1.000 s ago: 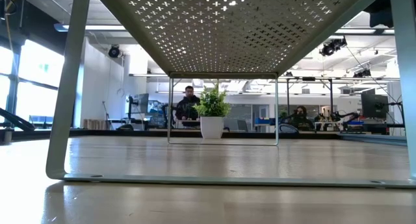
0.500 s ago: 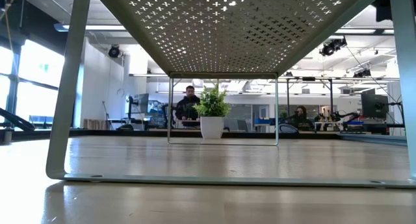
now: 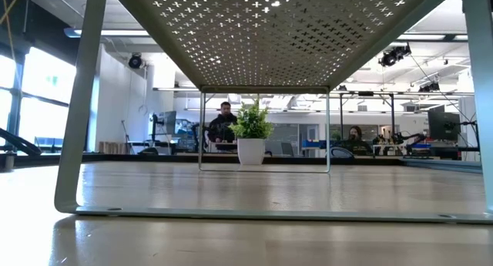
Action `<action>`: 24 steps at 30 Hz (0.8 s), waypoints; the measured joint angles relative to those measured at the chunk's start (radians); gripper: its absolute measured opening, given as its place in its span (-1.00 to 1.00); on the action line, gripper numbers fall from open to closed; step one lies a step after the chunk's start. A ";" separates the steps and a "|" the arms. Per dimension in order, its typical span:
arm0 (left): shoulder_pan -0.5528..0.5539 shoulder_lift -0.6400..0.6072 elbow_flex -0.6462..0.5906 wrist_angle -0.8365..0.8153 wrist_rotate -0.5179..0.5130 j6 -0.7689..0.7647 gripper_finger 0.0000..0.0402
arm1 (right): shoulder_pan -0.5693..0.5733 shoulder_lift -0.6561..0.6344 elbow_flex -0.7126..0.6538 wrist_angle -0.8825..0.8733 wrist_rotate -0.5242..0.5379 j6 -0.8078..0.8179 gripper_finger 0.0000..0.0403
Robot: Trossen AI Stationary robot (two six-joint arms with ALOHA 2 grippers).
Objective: Pick & Place candle stick holders
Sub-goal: Put the transparent candle holder on the shelf
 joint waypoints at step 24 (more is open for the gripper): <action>0.001 0.295 0.000 -0.093 0.103 -0.148 0.82 | 0.025 -0.002 0.000 -0.074 0.011 -0.040 0.99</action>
